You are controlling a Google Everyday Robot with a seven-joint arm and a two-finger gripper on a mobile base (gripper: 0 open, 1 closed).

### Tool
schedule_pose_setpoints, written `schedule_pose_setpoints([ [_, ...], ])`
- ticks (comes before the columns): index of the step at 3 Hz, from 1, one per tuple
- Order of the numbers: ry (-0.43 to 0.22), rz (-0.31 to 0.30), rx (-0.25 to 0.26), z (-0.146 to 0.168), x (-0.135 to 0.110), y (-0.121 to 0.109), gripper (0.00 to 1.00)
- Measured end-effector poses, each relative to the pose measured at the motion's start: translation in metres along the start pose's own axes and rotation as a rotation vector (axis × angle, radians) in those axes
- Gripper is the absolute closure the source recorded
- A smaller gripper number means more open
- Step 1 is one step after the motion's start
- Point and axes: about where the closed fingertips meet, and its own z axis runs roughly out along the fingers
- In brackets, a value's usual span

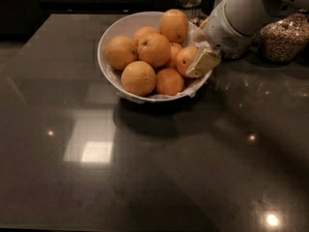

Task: Pick orange from white bowl

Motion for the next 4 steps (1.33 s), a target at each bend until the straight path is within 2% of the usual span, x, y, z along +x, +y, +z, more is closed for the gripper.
schedule_pose_setpoints([
  [2, 0.026, 0.004, -0.017, 0.030, 0.006, -0.001, 0.33],
  [3, 0.041, 0.002, -0.021, 0.040, 0.008, -0.003, 0.37],
  [4, 0.055, 0.001, -0.025, 0.047, 0.011, -0.004, 0.56],
])
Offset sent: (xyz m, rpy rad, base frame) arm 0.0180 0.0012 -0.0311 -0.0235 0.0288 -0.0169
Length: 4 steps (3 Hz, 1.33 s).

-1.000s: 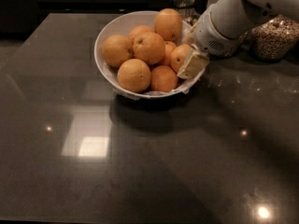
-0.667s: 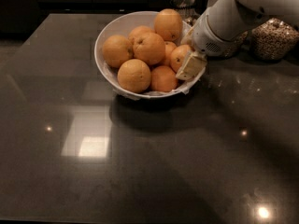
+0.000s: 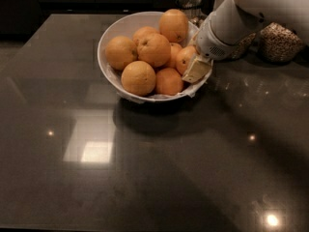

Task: Pick orange from white bowl

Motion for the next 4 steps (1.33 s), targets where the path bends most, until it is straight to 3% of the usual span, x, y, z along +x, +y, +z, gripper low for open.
schedule_pose_setpoints([
  [2, 0.000, 0.000, 0.000, -0.002, -0.001, -0.001, 0.99],
  [4, -0.166, -0.046, 0.001, -0.061, -0.030, -0.003, 1.00],
])
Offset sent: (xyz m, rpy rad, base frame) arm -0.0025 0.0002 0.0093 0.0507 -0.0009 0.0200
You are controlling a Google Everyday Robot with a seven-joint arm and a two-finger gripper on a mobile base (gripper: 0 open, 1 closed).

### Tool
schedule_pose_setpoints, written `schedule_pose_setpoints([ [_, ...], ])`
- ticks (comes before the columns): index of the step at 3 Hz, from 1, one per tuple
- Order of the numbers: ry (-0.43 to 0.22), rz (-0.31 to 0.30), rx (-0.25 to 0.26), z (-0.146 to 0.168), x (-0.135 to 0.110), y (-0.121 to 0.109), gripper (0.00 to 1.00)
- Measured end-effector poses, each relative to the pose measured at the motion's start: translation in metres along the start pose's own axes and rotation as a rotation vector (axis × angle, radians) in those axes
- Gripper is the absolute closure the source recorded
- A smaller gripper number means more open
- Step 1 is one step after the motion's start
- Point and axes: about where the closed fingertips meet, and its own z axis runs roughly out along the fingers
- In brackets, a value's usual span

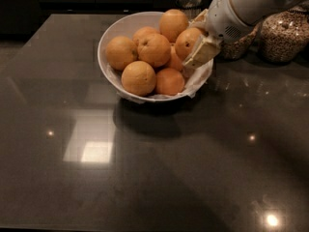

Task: Pick orange from white bowl

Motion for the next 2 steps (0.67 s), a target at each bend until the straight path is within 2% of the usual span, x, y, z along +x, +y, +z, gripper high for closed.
schedule_pose_setpoints([
  [1, -0.067, -0.043, 0.018, -0.0274, -0.0209, 0.0003, 1.00],
  [2, -0.071, -0.046, 0.018, -0.0282, -0.0224, 0.0004, 1.00],
])
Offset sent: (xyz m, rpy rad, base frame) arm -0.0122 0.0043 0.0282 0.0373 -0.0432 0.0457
